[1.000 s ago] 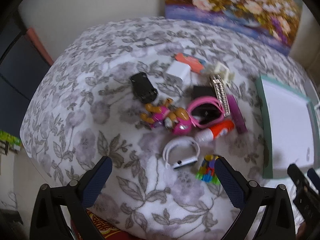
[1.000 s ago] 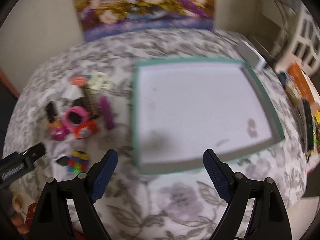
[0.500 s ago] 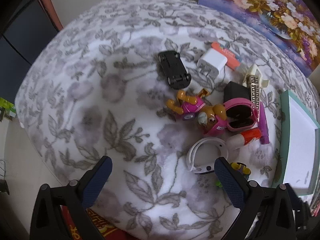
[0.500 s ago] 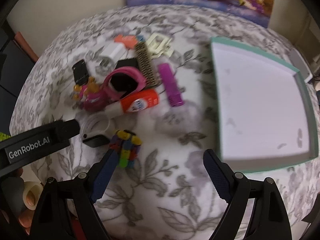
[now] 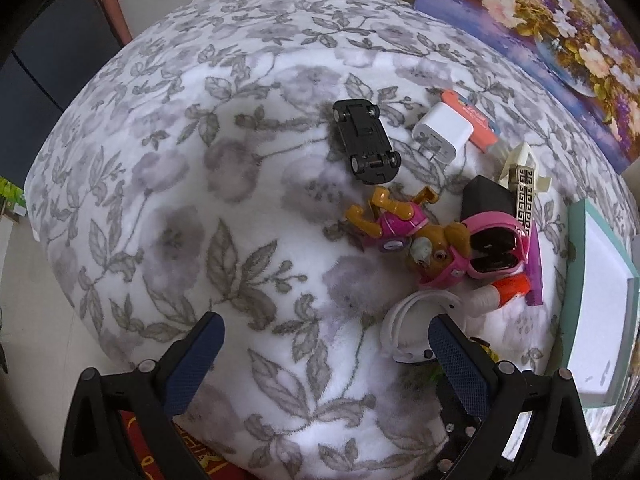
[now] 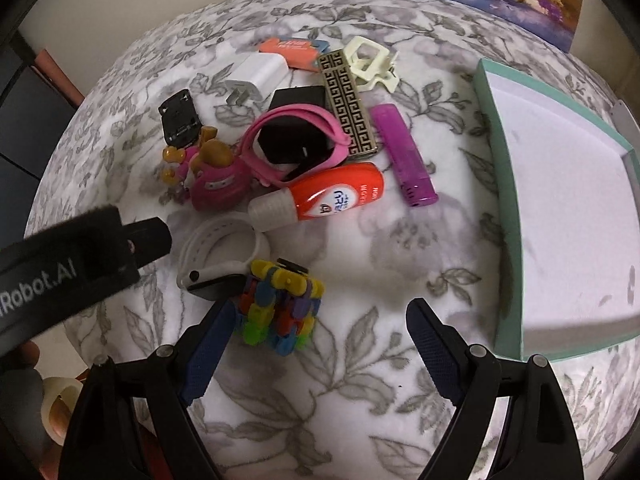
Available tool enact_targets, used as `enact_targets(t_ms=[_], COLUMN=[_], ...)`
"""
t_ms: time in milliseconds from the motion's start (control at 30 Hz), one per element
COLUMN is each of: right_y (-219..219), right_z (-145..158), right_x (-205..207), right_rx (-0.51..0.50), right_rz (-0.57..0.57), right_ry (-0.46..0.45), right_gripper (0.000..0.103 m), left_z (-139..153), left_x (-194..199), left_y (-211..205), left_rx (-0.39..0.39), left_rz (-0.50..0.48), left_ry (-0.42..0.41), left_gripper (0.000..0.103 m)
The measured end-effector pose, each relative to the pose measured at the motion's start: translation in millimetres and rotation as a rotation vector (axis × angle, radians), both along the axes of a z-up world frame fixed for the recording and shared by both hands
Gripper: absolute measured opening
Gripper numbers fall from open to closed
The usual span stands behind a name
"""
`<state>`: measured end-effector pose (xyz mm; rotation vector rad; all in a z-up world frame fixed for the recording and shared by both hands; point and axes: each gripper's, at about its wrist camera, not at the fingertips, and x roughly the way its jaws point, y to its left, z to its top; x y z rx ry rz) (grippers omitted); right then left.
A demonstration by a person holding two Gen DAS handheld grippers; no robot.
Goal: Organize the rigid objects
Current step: 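Reach the right tool to the colourful block toy and close on it, then lift the block toy with the right tool while the left tool grasps the white smartwatch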
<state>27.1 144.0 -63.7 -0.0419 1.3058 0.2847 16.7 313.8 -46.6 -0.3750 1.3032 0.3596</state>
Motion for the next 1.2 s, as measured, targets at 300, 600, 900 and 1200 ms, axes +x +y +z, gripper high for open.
enact_targets(t_ms=[300, 600, 900, 1200], right_y=[5.4, 12.0, -18.7, -33.3], right_z=[-2.9, 1.9, 11.9, 10.9], right_x=[4.2, 1.0, 7.6, 8.3], right_rx=[0.029, 0.107, 0.156, 0.173], right_rz=[-0.005, 0.043, -0.035, -0.059], right_ry=[0.002, 0.015, 0.013, 0.037], right_gripper=[0.076, 0.043, 0.032, 0.029], left_z=[-6.1, -6.0, -5.0, -8.2], left_x=[-2.3, -4.5, -0.6, 7.3], left_y=[6.7, 9.5, 2.7, -17.0], left_rx=[-0.022, -0.028, -0.046, -0.035], left_rz=[0.031, 0.044, 0.027, -0.050], left_ry=[0.023, 0.017, -0.004, -0.004], left_gripper=[0.103, 0.103, 0.103, 0.103])
